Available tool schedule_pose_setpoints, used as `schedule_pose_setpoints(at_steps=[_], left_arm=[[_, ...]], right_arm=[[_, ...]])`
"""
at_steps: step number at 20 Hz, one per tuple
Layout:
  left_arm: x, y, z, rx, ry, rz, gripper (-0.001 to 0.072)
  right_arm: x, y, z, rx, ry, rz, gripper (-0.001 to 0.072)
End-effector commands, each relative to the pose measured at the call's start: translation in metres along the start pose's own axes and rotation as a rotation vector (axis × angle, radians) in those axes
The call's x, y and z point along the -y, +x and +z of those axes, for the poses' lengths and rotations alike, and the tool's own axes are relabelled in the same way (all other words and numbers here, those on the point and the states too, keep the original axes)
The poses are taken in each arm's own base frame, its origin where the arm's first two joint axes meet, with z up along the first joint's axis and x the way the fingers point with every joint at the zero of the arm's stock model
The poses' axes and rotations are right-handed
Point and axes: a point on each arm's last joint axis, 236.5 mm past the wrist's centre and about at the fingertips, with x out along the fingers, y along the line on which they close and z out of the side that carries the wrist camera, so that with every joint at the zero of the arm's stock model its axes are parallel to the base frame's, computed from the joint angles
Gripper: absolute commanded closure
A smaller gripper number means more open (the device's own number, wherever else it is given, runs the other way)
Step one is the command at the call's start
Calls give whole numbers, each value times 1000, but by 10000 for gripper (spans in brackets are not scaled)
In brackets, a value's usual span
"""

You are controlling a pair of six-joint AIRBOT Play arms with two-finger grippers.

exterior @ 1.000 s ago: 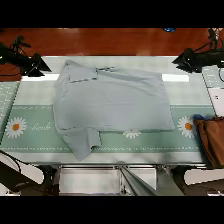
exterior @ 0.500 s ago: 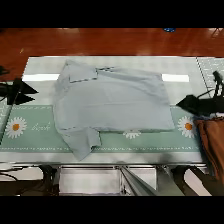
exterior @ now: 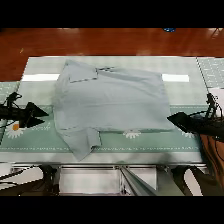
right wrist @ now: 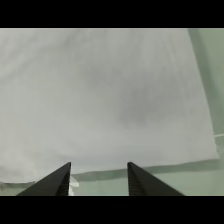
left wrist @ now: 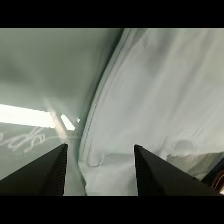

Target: Fold the shirts.

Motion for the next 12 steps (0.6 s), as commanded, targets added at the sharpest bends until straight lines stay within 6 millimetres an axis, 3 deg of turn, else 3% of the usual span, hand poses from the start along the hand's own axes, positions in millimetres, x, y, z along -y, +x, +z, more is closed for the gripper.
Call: schedule_pose_setpoints(at_steps=[1, 4, 12], left_arm=[[-21, 17, -28, -97, -16, 117, 198], [-18, 33, -45, -155, -12, 132, 198], [-4, 66, -58, -176, -36, 159, 200]], right_arm=[[0, 1, -1, 8, 10, 3, 303], [1, 1, 0, 14, 11, 2, 303], [7, 0, 15, 78, 50, -21, 303]])
